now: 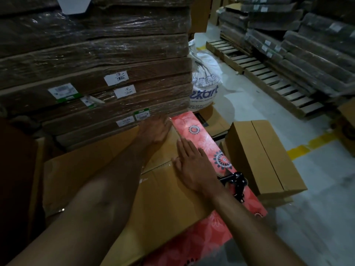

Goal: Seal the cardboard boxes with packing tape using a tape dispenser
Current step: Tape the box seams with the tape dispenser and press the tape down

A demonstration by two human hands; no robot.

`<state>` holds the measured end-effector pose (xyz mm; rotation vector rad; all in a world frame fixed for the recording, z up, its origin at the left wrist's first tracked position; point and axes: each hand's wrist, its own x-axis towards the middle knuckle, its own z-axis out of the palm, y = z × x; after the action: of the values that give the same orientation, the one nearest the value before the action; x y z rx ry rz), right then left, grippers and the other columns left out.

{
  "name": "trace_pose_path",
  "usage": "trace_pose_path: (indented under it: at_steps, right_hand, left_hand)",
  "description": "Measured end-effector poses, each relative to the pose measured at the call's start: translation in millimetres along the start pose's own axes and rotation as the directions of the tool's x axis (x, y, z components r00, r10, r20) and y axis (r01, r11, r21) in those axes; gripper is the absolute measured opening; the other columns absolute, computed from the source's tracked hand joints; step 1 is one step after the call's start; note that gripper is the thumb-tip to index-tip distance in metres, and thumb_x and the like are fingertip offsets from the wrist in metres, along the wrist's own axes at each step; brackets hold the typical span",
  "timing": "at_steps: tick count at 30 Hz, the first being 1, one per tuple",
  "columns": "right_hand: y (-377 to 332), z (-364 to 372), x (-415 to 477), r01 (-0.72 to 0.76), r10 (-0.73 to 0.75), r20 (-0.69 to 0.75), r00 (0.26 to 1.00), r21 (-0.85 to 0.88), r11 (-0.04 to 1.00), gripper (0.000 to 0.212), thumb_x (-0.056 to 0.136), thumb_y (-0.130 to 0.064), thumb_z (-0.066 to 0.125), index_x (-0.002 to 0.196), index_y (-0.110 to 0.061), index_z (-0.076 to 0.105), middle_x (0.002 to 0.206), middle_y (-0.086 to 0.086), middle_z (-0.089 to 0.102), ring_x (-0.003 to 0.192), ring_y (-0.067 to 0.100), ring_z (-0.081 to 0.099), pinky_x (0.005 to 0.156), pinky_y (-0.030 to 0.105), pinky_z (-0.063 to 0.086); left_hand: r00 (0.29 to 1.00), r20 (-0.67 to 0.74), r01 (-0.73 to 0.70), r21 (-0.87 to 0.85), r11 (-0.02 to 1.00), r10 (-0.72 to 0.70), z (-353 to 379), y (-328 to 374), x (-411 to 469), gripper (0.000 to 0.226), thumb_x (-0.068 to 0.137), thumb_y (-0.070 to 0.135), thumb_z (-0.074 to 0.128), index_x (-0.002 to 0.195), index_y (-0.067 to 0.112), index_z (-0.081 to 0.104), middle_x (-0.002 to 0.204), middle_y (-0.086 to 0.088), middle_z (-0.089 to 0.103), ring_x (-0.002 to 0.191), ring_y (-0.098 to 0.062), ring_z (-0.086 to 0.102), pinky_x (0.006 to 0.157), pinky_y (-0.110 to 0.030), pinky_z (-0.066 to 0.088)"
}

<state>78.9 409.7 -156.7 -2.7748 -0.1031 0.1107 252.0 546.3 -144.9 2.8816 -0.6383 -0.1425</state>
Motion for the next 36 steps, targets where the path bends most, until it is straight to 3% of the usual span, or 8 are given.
trace_pose_path:
  at_steps: [5,8,14,21,25,29,32,36]
  right_hand:
    - [-1.4,0.8,-1.2,-0.025,0.025,-0.008,1.0,-0.038,0.999,0.065,0.104,-0.05,0.013,0.161,-0.021,-0.001,0.169,-0.003,-0.002,0.155,0.013,-0.003,0.125,0.048,0.006]
    - [0.1,1.4,-1.8,-0.01,0.01,0.004,1.0,-0.06,0.998,0.063,0.105,-0.048,0.013,0.161,-0.021,-0.001,0.169,-0.003,-0.003,0.155,0.013,-0.004,0.125,0.047,0.003]
    - [-7.7,-5.4,-48.9,-0.051,0.055,0.031,0.998,-0.105,0.993,0.065,0.106,-0.05,0.014,0.161,-0.018,0.003,0.169,0.0,-0.001,0.155,0.015,-0.005,0.126,0.046,0.0]
    - [-3.7,17.0,-144.4,-0.109,0.102,-0.181,0.978,-0.034,0.993,0.064,0.105,-0.053,0.018,0.161,-0.021,0.014,0.168,-0.003,0.011,0.154,0.011,0.003,0.126,0.042,0.006]
    - [0.9,19.6,-139.7,-0.075,0.07,-0.226,0.972,-0.015,0.997,0.063,0.105,-0.052,0.023,0.16,-0.02,0.02,0.167,0.001,0.019,0.154,0.016,0.011,0.125,0.04,0.009]
    - [-1.2,34.0,-149.2,-0.13,0.136,-0.33,0.934,0.039,0.991,0.062,0.105,-0.05,0.026,0.157,-0.017,0.029,0.164,0.004,0.029,0.152,0.019,0.019,0.125,0.042,0.017]
    - [-21.9,53.6,-174.6,-0.219,0.316,-0.412,0.855,0.267,0.939,0.063,0.106,-0.047,0.029,0.16,-0.018,0.018,0.168,0.001,0.013,0.155,0.014,0.005,0.126,0.039,0.014]
    - [-53.4,73.1,-200.3,-0.247,0.422,-0.295,0.857,0.483,0.84,0.08,0.103,-0.057,0.032,0.157,-0.029,-0.02,0.164,-0.012,-0.028,0.155,0.018,-0.011,0.124,0.039,0.009]
  left_hand:
    - [0.988,0.074,-0.144,0.082,0.986,0.138,9.2,16.8,-36.9,0.066,0.103,0.055,0.007,0.161,0.023,-0.002,0.168,-0.001,-0.007,0.155,-0.027,-0.007,0.123,-0.055,-0.001]
    - [0.975,0.059,-0.217,0.034,0.975,0.215,15.3,23.9,-76.8,0.064,0.101,0.05,0.0,0.16,0.027,0.002,0.168,0.006,-0.004,0.155,-0.017,-0.007,0.124,-0.05,-0.003]
    - [0.985,0.079,-0.158,0.092,0.983,0.151,13.6,29.7,-84.0,0.057,0.107,0.047,0.009,0.161,0.03,-0.001,0.168,0.009,-0.004,0.155,-0.017,-0.005,0.123,-0.053,-0.001]
    - [0.988,0.154,-0.024,0.122,0.992,0.005,6.4,53.2,-90.9,0.062,0.106,0.047,0.013,0.16,0.024,-0.003,0.169,0.002,-0.005,0.155,-0.028,-0.002,0.121,-0.059,0.003]
    - [0.971,0.071,-0.234,0.121,0.965,0.226,25.7,82.2,-137.6,0.068,0.102,0.055,0.007,0.161,0.02,0.006,0.169,-0.003,0.005,0.155,-0.025,0.007,0.122,-0.055,0.01]
    - [0.988,-0.021,-0.149,0.066,0.987,0.151,42.8,81.1,-164.0,0.066,0.101,0.065,0.011,0.159,0.035,0.008,0.168,0.012,0.005,0.155,-0.018,0.003,0.122,-0.054,0.005]
    - [0.995,-0.03,-0.097,0.061,0.993,0.099,40.9,80.1,-164.8,0.067,0.097,0.07,0.009,0.158,0.042,0.007,0.167,0.016,0.005,0.155,-0.017,0.002,0.12,-0.058,0.002]
    - [0.99,0.005,-0.141,0.018,0.99,0.141,31.9,79.9,-166.4,0.068,0.097,0.071,0.013,0.158,0.04,0.009,0.168,0.012,0.003,0.155,-0.018,-0.001,0.121,-0.055,0.001]
